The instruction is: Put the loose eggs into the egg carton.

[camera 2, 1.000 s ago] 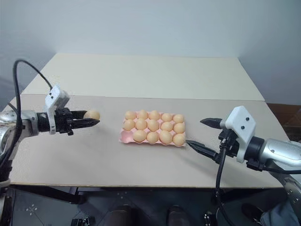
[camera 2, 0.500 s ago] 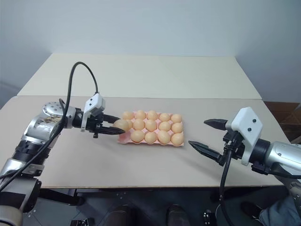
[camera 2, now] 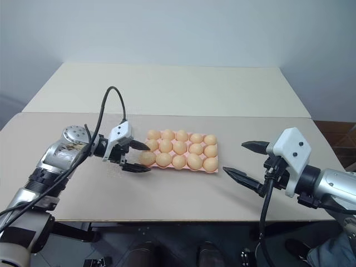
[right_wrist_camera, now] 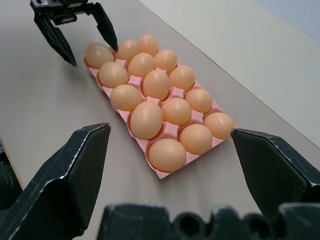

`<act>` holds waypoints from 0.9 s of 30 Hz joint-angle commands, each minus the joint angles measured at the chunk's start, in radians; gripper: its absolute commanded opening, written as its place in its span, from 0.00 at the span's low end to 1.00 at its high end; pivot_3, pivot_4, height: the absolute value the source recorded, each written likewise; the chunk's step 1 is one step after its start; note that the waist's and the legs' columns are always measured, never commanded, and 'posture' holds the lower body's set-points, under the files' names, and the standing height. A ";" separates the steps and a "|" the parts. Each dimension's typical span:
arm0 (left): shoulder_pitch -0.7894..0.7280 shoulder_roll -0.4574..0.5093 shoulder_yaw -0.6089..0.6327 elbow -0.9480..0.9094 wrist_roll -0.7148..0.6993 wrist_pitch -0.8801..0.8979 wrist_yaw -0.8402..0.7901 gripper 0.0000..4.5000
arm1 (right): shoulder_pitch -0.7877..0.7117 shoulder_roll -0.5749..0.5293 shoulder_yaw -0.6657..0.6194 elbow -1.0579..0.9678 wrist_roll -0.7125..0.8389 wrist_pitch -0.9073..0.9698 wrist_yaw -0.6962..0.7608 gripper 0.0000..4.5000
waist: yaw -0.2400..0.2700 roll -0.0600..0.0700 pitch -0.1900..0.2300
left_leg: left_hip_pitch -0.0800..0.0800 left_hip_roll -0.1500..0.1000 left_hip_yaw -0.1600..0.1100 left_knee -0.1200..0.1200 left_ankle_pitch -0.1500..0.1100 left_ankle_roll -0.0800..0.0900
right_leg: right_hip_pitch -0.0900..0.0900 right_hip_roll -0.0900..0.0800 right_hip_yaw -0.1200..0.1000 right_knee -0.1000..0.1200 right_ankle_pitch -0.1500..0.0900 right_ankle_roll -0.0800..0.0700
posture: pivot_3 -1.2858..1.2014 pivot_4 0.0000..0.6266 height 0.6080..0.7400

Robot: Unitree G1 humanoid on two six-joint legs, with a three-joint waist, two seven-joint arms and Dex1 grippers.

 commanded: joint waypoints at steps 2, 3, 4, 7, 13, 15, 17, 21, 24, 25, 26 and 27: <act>-0.027 0.054 0.129 -0.072 -0.084 0.061 -0.004 0.99 | -0.012 -0.013 -0.043 -0.012 0.020 -0.001 -0.003 1.00 | -0.002 0.000 0.000 | 0.000 0.000 0.000 0.000 0.000 0.000 | 0.000 0.000 0.000 0.000 0.000 0.000 | 0.52 0.24 1.00; -0.022 0.080 0.168 -0.092 -0.110 0.082 -0.008 0.99 | -0.014 -0.016 -0.039 -0.007 0.018 -0.006 0.003 1.00 | -0.003 0.000 0.000 | 0.000 0.000 0.000 0.000 0.000 0.000 | 0.000 0.000 0.000 0.000 0.000 0.000 | 0.52 0.24 1.00; -0.012 0.112 0.209 -0.113 -0.142 0.105 -0.023 0.99 | -0.019 -0.018 -0.032 -0.001 0.017 -0.010 0.008 1.00 | -0.005 0.000 0.000 | 0.000 0.000 0.000 0.000 0.000 0.000 | 0.000 0.000 0.000 0.000 0.000 0.000 | 0.52 0.24 1.00; 0.037 0.194 0.305 -0.162 -0.198 0.142 -0.031 0.99 | -0.034 -0.024 -0.008 0.023 0.003 -0.024 0.027 1.00 | -0.012 0.000 0.000 | 0.000 0.001 0.000 0.000 0.000 0.000 | -0.002 0.000 0.000 0.001 0.000 0.000 | 0.52 0.24 1.00; 0.381 0.332 0.618 -0.291 -0.278 0.074 -0.075 0.99 | -0.070 -0.028 0.071 0.105 -0.062 -0.069 0.091 1.00 | -0.024 0.001 0.000 | 0.003 0.002 0.002 -0.002 0.000 0.000 | -0.001 0.000 0.002 0.001 0.000 0.000 | 0.52 0.24 1.00; 0.508 0.313 0.728 -0.334 -0.306 0.050 -0.079 0.99 | -0.071 -0.026 0.088 0.131 -0.086 -0.086 0.110 1.00 | -0.021 0.001 0.000 | 0.002 0.002 0.002 -0.002 0.000 0.000 | -0.001 0.000 0.001 0.001 0.000 0.000 | 0.52 0.24 1.00; 0.641 0.297 0.814 -0.389 -0.323 0.036 -0.093 0.99 | -0.078 -0.025 0.104 0.159 -0.109 -0.097 0.122 1.00 | -0.014 0.001 0.000 | 0.002 0.003 0.001 -0.002 0.000 0.000 | -0.001 -0.001 0.001 0.001 0.000 0.000 | 0.52 0.24 1.00; 0.817 0.254 0.917 -0.495 -0.364 0.037 -0.066 0.99 | -0.093 -0.029 0.123 0.207 -0.139 -0.116 0.154 1.00 | -0.003 0.001 0.000 | 0.002 0.003 0.002 -0.002 0.000 0.000 | -0.001 -0.003 0.001 0.000 0.000 0.000 | 0.52 0.24 1.00; 0.860 0.258 0.929 -0.507 -0.379 0.030 -0.064 0.99 | -0.074 -0.032 0.116 0.225 -0.166 -0.137 0.185 1.00 | 0.008 0.001 0.000 | 0.002 0.002 0.001 -0.002 0.000 0.000 | 0.000 -0.003 0.000 0.000 0.000 0.000 | 0.52 0.24 1.00; 0.865 0.261 0.931 -0.502 -0.381 0.023 -0.066 0.99 | -0.071 -0.029 0.115 0.225 -0.170 -0.140 0.190 1.00 | 0.009 0.001 0.000 | 0.003 0.002 0.002 -0.002 0.000 0.000 | 0.000 -0.003 0.000 0.000 0.000 0.000 | 0.52 0.24 1.00; 0.863 0.261 0.929 -0.499 -0.383 0.024 -0.057 0.99 | -0.071 -0.029 0.108 0.226 -0.171 -0.138 0.193 1.00 | 0.007 0.001 0.000 | 0.003 0.001 0.002 -0.002 0.000 0.000 | 0.000 -0.002 0.000 0.000 0.000 0.000 | 0.52 0.24 1.00; 0.862 0.260 0.927 -0.498 -0.385 0.025 -0.050 0.99 | -0.070 -0.029 0.103 0.226 -0.171 -0.136 0.196 1.00 | 0.005 0.001 0.000 | 0.003 0.001 0.002 -0.002 0.000 0.000 | 0.000 -0.002 0.000 0.000 0.000 0.000 | 0.52 0.24 1.00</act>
